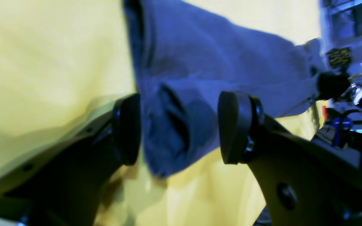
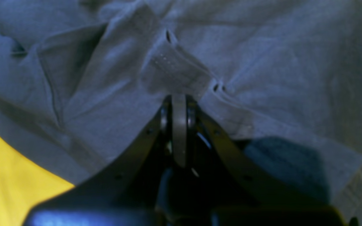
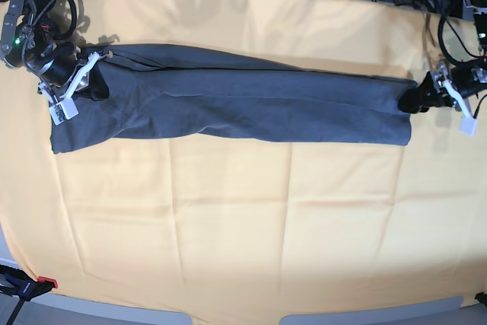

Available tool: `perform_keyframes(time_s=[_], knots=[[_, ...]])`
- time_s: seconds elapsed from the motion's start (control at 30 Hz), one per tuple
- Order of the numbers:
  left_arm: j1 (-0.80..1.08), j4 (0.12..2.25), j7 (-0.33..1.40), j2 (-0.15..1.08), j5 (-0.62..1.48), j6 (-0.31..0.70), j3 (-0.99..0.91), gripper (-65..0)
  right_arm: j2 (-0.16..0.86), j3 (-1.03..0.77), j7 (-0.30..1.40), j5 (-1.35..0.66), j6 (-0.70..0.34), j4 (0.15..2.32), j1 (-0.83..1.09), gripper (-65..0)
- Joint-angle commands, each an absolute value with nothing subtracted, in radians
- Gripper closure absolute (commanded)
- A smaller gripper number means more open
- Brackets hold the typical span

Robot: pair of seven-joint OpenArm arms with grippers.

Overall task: Fold the T-shirt properly
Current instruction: 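Grasp the strip's end with the left gripper, right gripper holding the other end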

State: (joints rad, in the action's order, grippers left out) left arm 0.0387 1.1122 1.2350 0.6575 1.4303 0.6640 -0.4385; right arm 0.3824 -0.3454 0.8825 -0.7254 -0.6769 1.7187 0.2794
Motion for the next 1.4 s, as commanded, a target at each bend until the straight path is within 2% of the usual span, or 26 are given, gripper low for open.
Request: perform_keyframes(time_s=[0.0, 0.07, 0.4, 0.6, 0.77, 0.9, 1.13, 1.27, 1.33, 1.37], knots=[[0.035, 1.122, 1.257, 0.667, 1.411, 0.67, -0.432, -39.5, 0.4, -0.354, 0.876, -0.735, -0.676, 1.73, 0.271, 0.0], [0.034, 1.122, 1.249, 0.662, 1.411, 0.697, -0.415, -39.5, 0.4, -0.354, 0.879, -0.736, -0.676, 1.73, 0.271, 0.0], [0.03, 1.122, 1.133, 0.665, 1.296, 0.698, -0.406, -39.4, 0.4, -0.354, 0.887, -0.789, -0.678, 1.731, 0.271, 0.0], [-0.024, 1.122, 1.016, 0.67, 1.093, 0.576, -0.426, -39.4, 0.4, -0.354, 0.91, -0.788, -0.677, 1.731, 0.269, 0.0], [-0.039, 1.122, 1.045, 0.645, 1.082, 0.544, -0.425, -39.4, 0.4, -0.354, 0.92, -0.789, -0.677, 1.731, 0.268, 0.0], [-0.039, 1.122, 1.144, 0.597, 1.129, 0.545, -0.416, -39.4, 0.4, -0.354, 0.92, -0.788, -0.678, 1.731, 0.252, 0.0], [-0.036, 1.122, 1.249, 0.577, 1.225, 0.562, -0.283, -39.4, 0.4, -0.354, 0.92, -0.822, -0.681, 1.731, 0.242, 0.0], [-0.039, 1.122, 1.254, 0.577, 1.247, 0.573, -0.218, -39.4, 0.401, -0.354, 0.92, -0.823, -0.682, 1.731, 0.228, 0.0], [-0.042, 1.122, 1.254, 0.577, 1.246, 0.573, -0.215, -36.9, 0.402, -0.354, 0.921, -0.822, -0.692, 1.731, 0.221, 0.0], [-0.046, 1.122, 1.252, 0.577, 1.239, 0.572, -0.218, -33.5, 0.402, -0.354, 0.92, -0.822, -0.694, 1.731, 0.22, 0.0]])
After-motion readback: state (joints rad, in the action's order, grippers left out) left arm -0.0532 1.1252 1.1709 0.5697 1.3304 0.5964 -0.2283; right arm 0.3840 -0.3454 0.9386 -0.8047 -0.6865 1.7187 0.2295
